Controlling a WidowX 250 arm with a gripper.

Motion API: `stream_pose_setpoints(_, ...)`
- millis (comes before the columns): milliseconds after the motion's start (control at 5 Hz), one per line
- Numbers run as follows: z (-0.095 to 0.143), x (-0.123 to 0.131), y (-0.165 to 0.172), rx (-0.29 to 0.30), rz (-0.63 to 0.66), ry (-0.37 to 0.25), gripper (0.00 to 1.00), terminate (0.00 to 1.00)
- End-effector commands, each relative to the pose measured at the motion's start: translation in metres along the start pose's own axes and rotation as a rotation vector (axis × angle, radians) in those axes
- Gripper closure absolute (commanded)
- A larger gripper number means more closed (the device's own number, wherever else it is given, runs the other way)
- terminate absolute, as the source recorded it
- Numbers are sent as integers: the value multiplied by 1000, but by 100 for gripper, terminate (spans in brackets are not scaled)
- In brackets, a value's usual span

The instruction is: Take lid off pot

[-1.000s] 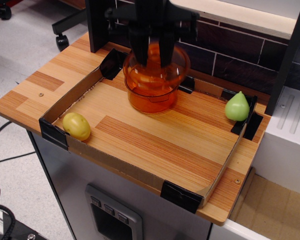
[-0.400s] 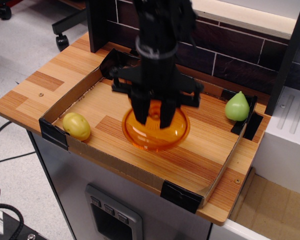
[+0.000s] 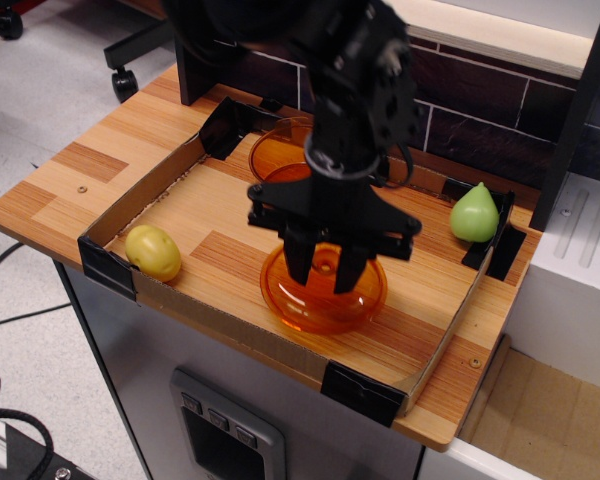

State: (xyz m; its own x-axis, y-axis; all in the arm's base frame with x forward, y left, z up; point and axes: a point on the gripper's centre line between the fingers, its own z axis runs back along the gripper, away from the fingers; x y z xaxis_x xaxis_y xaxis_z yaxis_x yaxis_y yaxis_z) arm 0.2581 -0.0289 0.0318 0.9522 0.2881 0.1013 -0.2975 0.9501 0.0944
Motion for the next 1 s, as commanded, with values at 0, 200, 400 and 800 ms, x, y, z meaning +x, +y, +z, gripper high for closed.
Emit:
stream_pose_setpoints(0, 14, 2, 3, -21, -37, -32, 0, 0)
stream_pose_setpoints(200, 36, 8, 6, -76, -12, -23, 0, 0)
stream_pose_setpoints(400, 73, 16, 12, -93, 40, -34, 0, 0)
stream_pose_setpoints(800, 99, 21, 23, -88, 64, -45, 0, 100)
